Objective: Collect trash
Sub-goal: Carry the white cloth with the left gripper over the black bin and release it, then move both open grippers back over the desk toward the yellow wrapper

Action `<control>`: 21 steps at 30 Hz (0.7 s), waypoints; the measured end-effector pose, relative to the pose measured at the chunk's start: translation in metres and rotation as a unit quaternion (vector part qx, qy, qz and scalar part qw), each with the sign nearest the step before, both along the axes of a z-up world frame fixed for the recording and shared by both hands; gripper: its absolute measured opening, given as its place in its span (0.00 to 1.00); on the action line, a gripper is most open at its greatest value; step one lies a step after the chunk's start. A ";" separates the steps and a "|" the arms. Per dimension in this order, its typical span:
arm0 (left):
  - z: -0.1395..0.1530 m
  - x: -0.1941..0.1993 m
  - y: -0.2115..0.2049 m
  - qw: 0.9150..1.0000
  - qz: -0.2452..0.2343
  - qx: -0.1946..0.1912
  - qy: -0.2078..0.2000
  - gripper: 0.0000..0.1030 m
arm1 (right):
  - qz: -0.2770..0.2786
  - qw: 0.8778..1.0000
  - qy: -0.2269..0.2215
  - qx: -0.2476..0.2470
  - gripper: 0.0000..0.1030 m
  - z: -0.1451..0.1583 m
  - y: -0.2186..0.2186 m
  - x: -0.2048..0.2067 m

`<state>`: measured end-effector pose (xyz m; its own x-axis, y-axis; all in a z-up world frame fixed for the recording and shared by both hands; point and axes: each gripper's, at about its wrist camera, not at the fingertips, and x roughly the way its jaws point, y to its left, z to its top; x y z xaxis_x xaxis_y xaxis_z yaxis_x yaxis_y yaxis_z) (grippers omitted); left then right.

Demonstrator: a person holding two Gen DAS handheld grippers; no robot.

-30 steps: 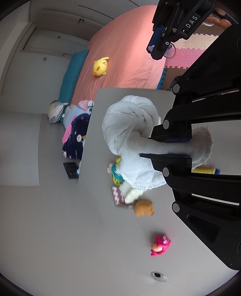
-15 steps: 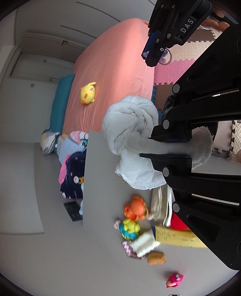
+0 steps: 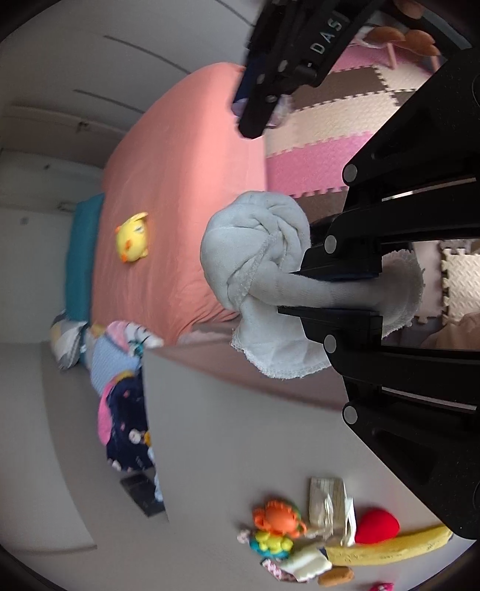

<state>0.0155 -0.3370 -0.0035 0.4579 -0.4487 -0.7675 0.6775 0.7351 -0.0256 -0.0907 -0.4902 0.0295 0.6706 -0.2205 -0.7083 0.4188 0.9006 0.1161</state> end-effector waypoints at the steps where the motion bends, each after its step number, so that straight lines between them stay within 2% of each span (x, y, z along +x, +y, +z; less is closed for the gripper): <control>1: -0.005 0.000 -0.007 1.000 -0.001 0.020 0.000 0.50 | -0.020 1.000 -0.008 -0.010 0.83 0.002 -0.006 -0.003; 3: -0.009 -0.002 -0.012 0.999 0.007 0.034 -0.024 0.93 | -0.033 0.999 -0.013 -0.010 0.83 0.004 -0.015 -0.007; 4: -0.008 -0.005 -0.011 0.998 0.007 0.032 -0.047 0.93 | -0.036 0.999 -0.014 -0.008 0.83 0.004 -0.019 -0.007; 6: -0.009 -0.007 -0.013 0.997 0.009 0.041 -0.059 0.93 | -0.041 0.999 -0.014 -0.008 0.83 0.003 -0.027 -0.009; 13: 0.003 -0.008 0.001 0.997 0.022 0.037 -0.069 0.93 | -0.038 0.999 -0.017 -0.002 0.83 0.003 -0.027 -0.009; 21: 0.007 -0.009 0.025 0.996 0.038 0.030 -0.072 0.93 | -0.020 1.000 -0.018 -0.003 0.83 0.004 -0.004 -0.002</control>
<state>0.0066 -0.3124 0.0039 0.5958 -0.3641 -0.7158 0.6127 0.7823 0.1120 -0.0932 -0.4944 0.0335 0.6865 -0.2518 -0.6821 0.4498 0.8842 0.1263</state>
